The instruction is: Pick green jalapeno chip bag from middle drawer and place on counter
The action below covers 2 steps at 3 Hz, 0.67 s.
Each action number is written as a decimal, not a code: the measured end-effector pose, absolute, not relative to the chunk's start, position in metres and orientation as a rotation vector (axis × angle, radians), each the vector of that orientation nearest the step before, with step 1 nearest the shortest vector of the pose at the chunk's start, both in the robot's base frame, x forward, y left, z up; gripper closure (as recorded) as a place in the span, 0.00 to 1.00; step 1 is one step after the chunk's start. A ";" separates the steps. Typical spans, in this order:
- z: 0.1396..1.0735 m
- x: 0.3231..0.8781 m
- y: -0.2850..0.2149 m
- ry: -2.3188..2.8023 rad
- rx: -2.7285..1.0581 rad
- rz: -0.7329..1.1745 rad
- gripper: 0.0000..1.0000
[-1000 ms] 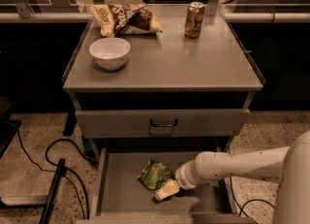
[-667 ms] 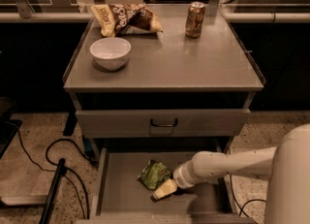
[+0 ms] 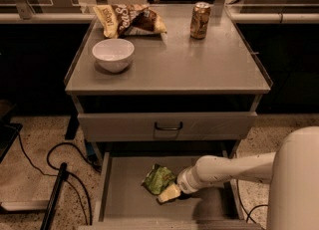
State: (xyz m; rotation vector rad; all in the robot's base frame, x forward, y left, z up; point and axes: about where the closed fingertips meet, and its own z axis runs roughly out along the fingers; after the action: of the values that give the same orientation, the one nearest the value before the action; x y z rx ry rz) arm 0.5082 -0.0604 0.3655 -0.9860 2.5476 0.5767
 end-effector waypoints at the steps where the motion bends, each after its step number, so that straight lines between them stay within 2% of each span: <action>1: 0.366 0.508 -0.060 2.548 -0.986 0.577 0.39; 2: 0.366 0.508 -0.060 2.548 -0.986 0.577 0.64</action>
Offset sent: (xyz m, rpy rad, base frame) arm 0.0000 0.0000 0.0000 0.0000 0.0000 0.0000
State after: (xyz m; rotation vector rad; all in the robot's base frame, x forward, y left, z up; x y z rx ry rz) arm 0.5082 -0.0604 0.3655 -0.9861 2.5476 0.5768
